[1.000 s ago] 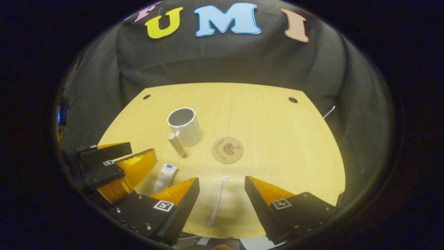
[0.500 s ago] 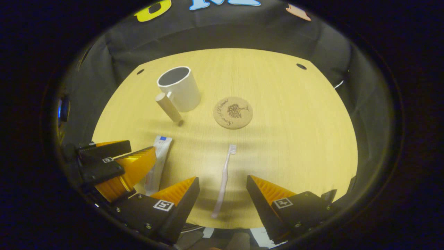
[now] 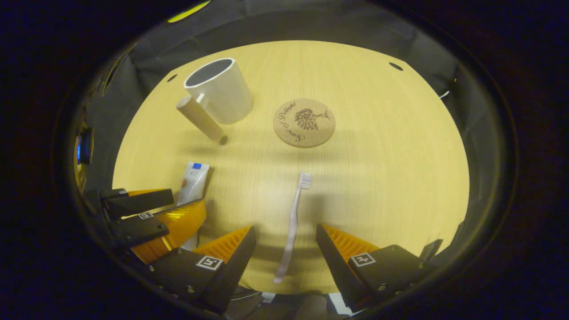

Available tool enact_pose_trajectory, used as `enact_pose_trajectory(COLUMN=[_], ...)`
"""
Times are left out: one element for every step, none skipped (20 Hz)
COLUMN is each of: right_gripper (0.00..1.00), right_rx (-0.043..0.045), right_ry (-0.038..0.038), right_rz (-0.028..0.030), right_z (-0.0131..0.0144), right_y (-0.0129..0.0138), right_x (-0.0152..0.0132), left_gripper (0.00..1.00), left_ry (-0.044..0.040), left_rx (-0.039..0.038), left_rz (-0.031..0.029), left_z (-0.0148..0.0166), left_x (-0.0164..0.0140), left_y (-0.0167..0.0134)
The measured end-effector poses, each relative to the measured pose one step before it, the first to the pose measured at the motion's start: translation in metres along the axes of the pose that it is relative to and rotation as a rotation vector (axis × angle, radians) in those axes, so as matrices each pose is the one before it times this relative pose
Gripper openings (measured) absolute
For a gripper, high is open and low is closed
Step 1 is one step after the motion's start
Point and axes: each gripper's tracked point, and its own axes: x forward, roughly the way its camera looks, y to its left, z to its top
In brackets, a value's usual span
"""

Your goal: Put the toothbrush and toothpaste on the desktop into the cup, then pick up the cup and place it on the coaster on the desktop.

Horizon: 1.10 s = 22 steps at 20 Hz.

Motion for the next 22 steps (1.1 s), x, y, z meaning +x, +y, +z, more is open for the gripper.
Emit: enact_pose_trajectory(right_gripper=[0.85, 0.85, 0.85, 0.83, 0.83, 0.77, 0.70, 0.71, 0.71, 0.70, 0.71, 0.56, 0.42, 0.44, 0.42, 0.31, 0.24, 0.24, 0.23, 0.24, 0.16, 0.09], right_rx=[-0.00331, -0.00151, -0.00106, -0.00004, -0.00157, 0.00783, 0.00752, -0.00582, -0.00390, -0.00184, -0.00231, 0.00817, -0.01110, -0.00605, 0.02164, 0.00891, 0.00519, 0.01148, 0.00171, 0.00176, 0.04225, -0.00396], right_ry=[0.00873, 0.01091, 0.00736, 0.00603, 0.00167, 0.00633, 0.01191, -0.00123, 0.00063, 0.00094, 0.00409, 0.00923, 0.02789, -0.00971, -0.00674, 0.01416, 0.00082, -0.00157, 0.00159, -0.01095, -0.00474, 0.01613], right_rz=[-0.00078, -0.00181, -0.00022, -0.00135, -0.00491, 0.00050, 0.00852, -0.00959, -0.00211, -0.00050, -0.01157, -0.00173, 0.00219, -0.00751, -0.02349, 0.01369, 0.01006, 0.00536, 0.00656, 0.00592, 0.01022, 0.01237], right_z=[-0.00102, -0.00169, -0.00170, -0.00074, 0.00002, -0.00155, -0.00209, 0.00045, -0.00083, 0.00023, -0.00113, -0.00233, -0.00624, 0.00131, -0.00068, -0.00186, 0.00047, -0.00119, -0.00091, 0.00292, -0.00129, -0.00318], right_y=[0.00026, 0.00039, 0.00002, -0.00024, -0.00144, 0.00009, 0.00172, -0.00266, 0.00025, 0.00018, -0.00211, -0.00177, -0.00168, -0.00117, -0.00573, 0.00289, -0.00146, -0.00010, -0.00001, 0.00112, 0.00258, -0.00141], right_x=[0.00222, 0.00305, 0.00217, 0.00191, 0.00118, 0.00215, 0.00069, -0.00043, 0.00057, -0.00026, 0.00308, -0.00162, -0.00045, -0.00004, 0.00486, -0.00552, -0.00159, 0.00198, -0.00035, 0.00010, -0.00134, -0.00068], left_gripper=[0.96, 0.98, 0.98, 0.97, 0.92, 0.87, 0.87, 0.80, 0.74, 0.69, 0.63, 0.58, 0.51, 0.43, 0.43, 0.41, 0.39, 0.37, 0.35, 0.32, 0.32, 0.32], left_ry=[0.01298, 0.01652, 0.01199, 0.00867, 0.00337, -0.00410, -0.00355, 0.00187, -0.00088, 0.00048, -0.00195, -0.00193, -0.00253, -0.00282, -0.00379, 0.00005, -0.00225, -0.00400, -0.00258, -0.00167, -0.00203, -0.00409], left_rx=[0.00851, 0.01071, 0.00453, -0.00280, 0.00169, 0.00384, 0.00585, 0.00606, -0.00119, 0.00006, 0.00157, -0.00375, -0.00254, -0.00027, 0.00536, -0.02002, 0.00997, 0.00790, -0.01018, 0.00365, 0.00396, -0.00267], left_rz=[-0.00111, -0.00091, -0.00303, 0.00078, 0.00555, 0.00006, 0.00303, 0.00091, 0.00185, 0.00747, 0.00316, 0.00061, -0.00455, -0.00338, 0.01550, -0.01033, 0.00022, 0.00579, 0.00026, -0.00622, -0.00632, -0.00417], left_z=[-0.00334, -0.00335, -0.00261, -0.00207, -0.00203, 0.00274, 0.00152, 0.00062, 0.00072, -0.00071, 0.00099, -0.00015, 0.00013, -0.00033, 0.00029, 0.00189, -0.00173, -0.00085, 0.00067, -0.00148, -0.00090, 0.00068], left_x=[0.00302, 0.00248, 0.00161, 0.00202, 0.00081, 0.00042, 0.00077, 0.00079, 0.00055, 0.00145, -0.00042, 0.00001, 0.00003, 0.00033, -0.00155, -0.00222, 0.00239, -0.00041, -0.00046, -0.00007, -0.00082, 0.00118], left_y=[-0.00150, -0.00003, -0.00040, -0.00044, 0.00138, -0.00047, 0.00089, -0.00054, 0.00080, 0.00124, 0.00211, -0.00023, 0.00073, 0.00048, 0.00342, -0.00165, -0.00085, 0.00210, -0.00157, 0.00037, -0.00097, 0.00020])
